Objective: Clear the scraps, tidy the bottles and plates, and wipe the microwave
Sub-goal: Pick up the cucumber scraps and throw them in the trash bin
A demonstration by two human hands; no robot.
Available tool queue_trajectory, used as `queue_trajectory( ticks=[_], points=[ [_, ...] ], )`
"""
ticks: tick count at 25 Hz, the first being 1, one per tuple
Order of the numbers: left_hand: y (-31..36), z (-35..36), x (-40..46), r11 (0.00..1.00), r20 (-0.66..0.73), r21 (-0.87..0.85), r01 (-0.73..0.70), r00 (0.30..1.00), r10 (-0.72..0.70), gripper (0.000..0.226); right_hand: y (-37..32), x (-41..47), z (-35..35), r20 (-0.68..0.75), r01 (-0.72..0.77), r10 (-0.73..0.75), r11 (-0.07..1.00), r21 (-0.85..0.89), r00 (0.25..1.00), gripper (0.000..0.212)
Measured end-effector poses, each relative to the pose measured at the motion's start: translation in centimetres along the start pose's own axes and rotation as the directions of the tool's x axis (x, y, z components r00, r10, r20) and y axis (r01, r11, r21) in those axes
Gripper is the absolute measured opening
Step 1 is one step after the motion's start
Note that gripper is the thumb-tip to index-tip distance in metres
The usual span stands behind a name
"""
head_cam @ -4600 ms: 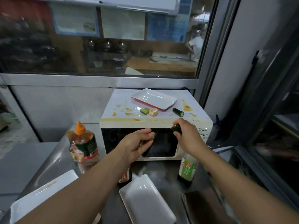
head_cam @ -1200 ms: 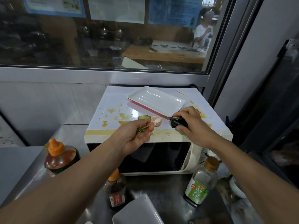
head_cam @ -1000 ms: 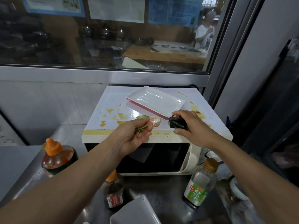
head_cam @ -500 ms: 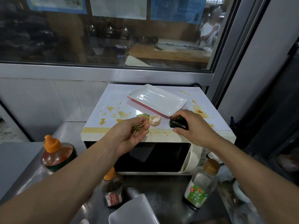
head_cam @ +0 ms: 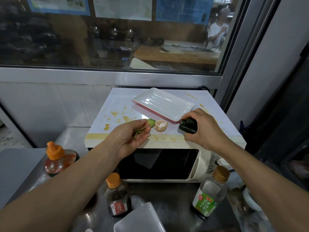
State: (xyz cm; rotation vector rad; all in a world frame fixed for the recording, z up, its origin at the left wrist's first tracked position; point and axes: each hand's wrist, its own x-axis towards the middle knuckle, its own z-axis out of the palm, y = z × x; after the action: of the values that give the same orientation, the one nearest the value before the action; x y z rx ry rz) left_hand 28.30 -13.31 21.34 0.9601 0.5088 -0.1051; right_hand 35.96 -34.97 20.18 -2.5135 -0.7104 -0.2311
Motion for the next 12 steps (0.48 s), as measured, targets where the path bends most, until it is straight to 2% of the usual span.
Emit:
queue_trajectory(
  ticks=[3, 8, 12],
  points=[
    [0.9, -0.3, 0.8, 0.994, -0.042, 0.090, -0.067, 0.997, 0.071, 0.006, -0.7, 0.2, -0.2, -0.006, -0.021, 0.021, 0.998, 0.055, 1.000, 0.050],
    [2.5, -0.4, 2.5, 0.893, -0.048, 0.417, -0.168, 0.977, 0.206, 0.013, -1.6, 0.6, -0.1, -0.026, -0.057, 0.060, 0.993, 0.102, 0.998, 0.049],
    [3.1, -0.3, 3.6, 0.848, -0.015, 0.500, -0.175, 0.977, 0.211, 0.019, -2.0, 0.8, 0.0, -0.052, -0.078, 0.084, 0.992, 0.098, 0.995, 0.047]
  ],
)
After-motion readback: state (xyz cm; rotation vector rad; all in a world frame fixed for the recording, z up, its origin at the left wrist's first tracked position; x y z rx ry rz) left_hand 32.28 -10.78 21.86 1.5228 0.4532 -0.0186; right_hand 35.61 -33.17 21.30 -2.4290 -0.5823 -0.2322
